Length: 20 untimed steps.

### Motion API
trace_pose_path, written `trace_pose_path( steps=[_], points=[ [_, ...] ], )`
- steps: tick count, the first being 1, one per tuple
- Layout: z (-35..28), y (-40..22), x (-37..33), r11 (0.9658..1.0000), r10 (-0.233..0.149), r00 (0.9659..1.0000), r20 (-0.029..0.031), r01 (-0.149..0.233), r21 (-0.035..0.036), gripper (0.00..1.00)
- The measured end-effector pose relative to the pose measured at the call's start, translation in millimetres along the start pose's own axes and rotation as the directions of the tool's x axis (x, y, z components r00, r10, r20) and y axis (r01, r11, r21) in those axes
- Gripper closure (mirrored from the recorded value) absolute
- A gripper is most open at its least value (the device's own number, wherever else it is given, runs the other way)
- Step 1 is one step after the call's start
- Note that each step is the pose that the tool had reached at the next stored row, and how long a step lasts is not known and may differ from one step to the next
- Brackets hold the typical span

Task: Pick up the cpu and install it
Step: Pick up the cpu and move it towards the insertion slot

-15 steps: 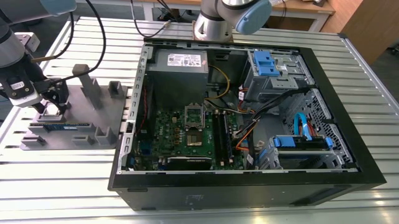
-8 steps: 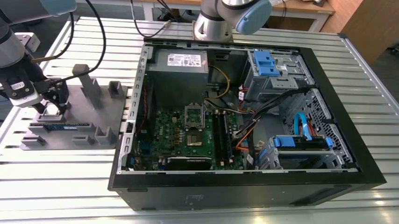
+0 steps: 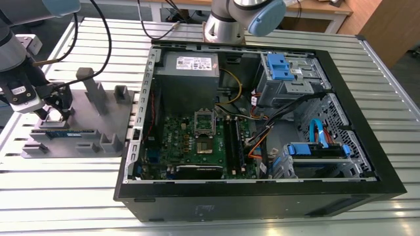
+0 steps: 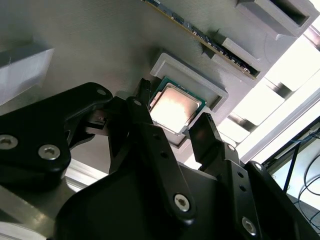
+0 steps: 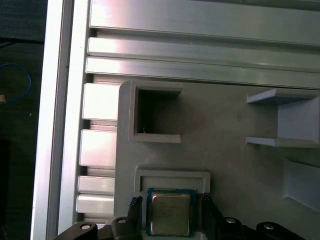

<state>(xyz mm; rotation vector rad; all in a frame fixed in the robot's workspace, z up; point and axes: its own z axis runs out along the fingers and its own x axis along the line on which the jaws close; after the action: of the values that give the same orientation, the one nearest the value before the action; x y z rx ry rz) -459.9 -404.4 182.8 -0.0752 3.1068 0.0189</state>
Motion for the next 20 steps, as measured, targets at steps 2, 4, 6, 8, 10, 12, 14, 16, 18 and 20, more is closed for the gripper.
trace_pose_path(
  steps=[2, 4, 6, 8, 10, 12, 14, 16, 18, 20],
  points=[
    [0.0, 0.0, 0.0, 1.0, 0.0, 1.0, 0.0, 0.0, 0.0, 0.41],
    [0.0, 0.0, 0.0, 1.0, 0.0, 1.0, 0.0, 0.0, 0.0, 0.49],
    [0.0, 0.0, 0.0, 1.0, 0.0, 1.0, -0.0002, 0.0, 0.0, 0.53],
    [0.0, 0.0, 0.0, 1.0, 0.0, 1.0, -0.0001, 0.0, 0.0, 0.53],
    [0.1, 0.0, 0.0, 1.0, 0.0, 1.0, 0.0, 0.0, 0.0, 0.53],
    [0.1, 0.0, 0.0, 1.0, 0.0, 1.0, -0.0001, 0.0, 0.0, 0.53],
    [0.1, 0.0, 0.0, 1.0, 0.0, 1.0, 0.0, 0.0, 0.0, 0.53],
    [0.1, 0.0, 0.0, 1.0, 0.0, 1.0, 0.0, 0.0, 0.0, 0.53],
    [-1.6, 0.0, -0.1, 1.0, 0.0, 1.0, 0.0002, 0.0, -0.0001, 0.53],
    [-3.9, 0.1, -0.1, 1.0, 0.0, 1.0, 0.0, 0.0, 0.0, 0.53]
  ],
)
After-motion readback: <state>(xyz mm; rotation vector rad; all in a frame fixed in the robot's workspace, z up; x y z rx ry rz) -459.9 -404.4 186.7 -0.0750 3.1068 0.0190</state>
